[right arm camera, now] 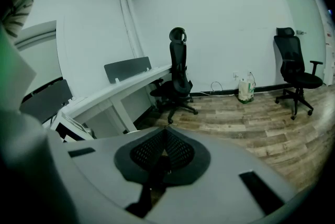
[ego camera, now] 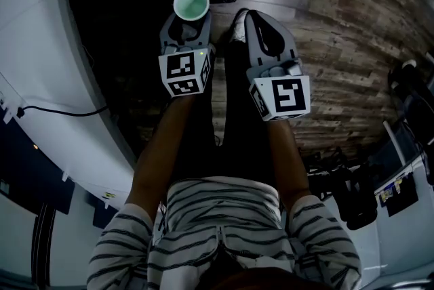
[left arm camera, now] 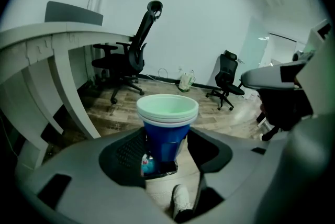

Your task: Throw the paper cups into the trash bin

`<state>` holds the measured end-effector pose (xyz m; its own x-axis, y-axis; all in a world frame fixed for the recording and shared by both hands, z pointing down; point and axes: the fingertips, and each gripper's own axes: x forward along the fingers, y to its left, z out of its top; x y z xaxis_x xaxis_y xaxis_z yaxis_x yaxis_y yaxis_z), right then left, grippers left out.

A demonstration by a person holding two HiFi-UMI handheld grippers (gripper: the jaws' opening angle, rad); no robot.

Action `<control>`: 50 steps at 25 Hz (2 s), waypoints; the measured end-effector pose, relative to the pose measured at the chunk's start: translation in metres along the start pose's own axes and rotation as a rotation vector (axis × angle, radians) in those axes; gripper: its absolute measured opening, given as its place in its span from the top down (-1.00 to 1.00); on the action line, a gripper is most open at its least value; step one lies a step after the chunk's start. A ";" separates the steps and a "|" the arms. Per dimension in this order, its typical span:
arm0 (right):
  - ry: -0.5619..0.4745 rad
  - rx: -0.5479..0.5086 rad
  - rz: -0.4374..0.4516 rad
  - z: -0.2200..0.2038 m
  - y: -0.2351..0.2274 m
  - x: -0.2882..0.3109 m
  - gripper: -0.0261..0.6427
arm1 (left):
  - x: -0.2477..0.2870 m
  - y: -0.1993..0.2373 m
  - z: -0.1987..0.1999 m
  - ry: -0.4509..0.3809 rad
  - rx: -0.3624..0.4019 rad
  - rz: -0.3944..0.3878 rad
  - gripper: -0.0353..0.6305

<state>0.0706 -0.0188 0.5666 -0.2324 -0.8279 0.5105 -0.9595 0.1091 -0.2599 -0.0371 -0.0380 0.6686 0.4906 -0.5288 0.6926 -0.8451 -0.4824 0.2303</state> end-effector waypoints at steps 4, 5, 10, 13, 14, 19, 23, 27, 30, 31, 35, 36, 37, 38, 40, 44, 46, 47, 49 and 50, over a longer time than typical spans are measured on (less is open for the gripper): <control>0.018 0.006 0.000 -0.012 -0.001 0.006 0.87 | 0.018 0.006 -0.018 0.039 -0.011 -0.005 0.09; 0.019 0.008 -0.001 -0.014 -0.001 0.006 0.87 | 0.021 0.006 -0.023 0.048 -0.002 -0.008 0.09; 0.025 0.020 -0.003 -0.022 -0.006 0.009 0.87 | 0.041 0.010 -0.048 0.100 -0.035 -0.017 0.09; 0.033 0.037 0.007 -0.028 -0.008 0.011 0.87 | 0.054 0.015 -0.065 0.136 -0.123 -0.017 0.09; 0.034 0.038 0.007 -0.030 -0.008 0.011 0.87 | 0.058 0.016 -0.070 0.147 -0.139 -0.017 0.09; 0.040 0.048 -0.001 -0.038 -0.014 0.014 0.87 | 0.077 0.024 -0.090 0.190 -0.138 -0.004 0.09; 0.046 0.055 -0.007 -0.046 -0.018 0.015 0.87 | 0.093 0.028 -0.101 0.218 -0.128 -0.001 0.09; 0.054 0.061 -0.013 -0.053 -0.022 0.014 0.87 | 0.107 0.033 -0.111 0.240 -0.125 -0.004 0.09; 0.061 0.066 -0.020 -0.057 -0.025 0.015 0.87 | 0.116 0.036 -0.118 0.259 -0.114 -0.014 0.09; 0.062 0.067 -0.021 -0.058 -0.026 0.015 0.87 | 0.118 0.037 -0.121 0.265 -0.110 -0.015 0.09; 0.064 0.068 -0.027 -0.061 -0.027 0.016 0.87 | 0.128 0.045 -0.132 0.286 -0.093 -0.002 0.09; 0.065 0.068 -0.028 -0.062 -0.027 0.017 0.87 | 0.131 0.047 -0.135 0.295 -0.083 0.003 0.09; 0.066 0.067 -0.028 -0.063 -0.028 0.017 0.87 | 0.133 0.048 -0.138 0.304 -0.074 0.005 0.09; 0.067 0.066 -0.029 -0.064 -0.028 0.018 0.87 | 0.136 0.048 -0.140 0.312 -0.070 0.003 0.09; 0.071 0.064 -0.031 -0.066 -0.028 0.020 0.87 | 0.142 0.050 -0.145 0.324 -0.073 -0.001 0.09; 0.074 0.070 -0.033 -0.069 -0.028 0.022 0.87 | 0.152 0.054 -0.152 0.335 -0.083 -0.003 0.09; 0.079 0.078 -0.028 -0.071 -0.026 0.022 0.87 | 0.157 0.056 -0.155 0.335 -0.103 -0.002 0.09; 0.081 0.081 -0.026 -0.071 -0.025 0.022 0.87 | 0.159 0.057 -0.156 0.335 -0.112 -0.001 0.09; 0.084 0.084 -0.023 -0.072 -0.022 0.023 0.87 | 0.163 0.059 -0.159 0.336 -0.117 -0.002 0.09; 0.086 0.086 -0.022 -0.073 -0.020 0.024 0.87 | 0.165 0.061 -0.160 0.337 -0.121 -0.001 0.09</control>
<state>0.0727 -0.0009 0.6444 -0.2274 -0.7790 0.5843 -0.9483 0.0406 -0.3148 -0.0412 -0.0429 0.9063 0.4106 -0.2585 0.8744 -0.8737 -0.3860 0.2962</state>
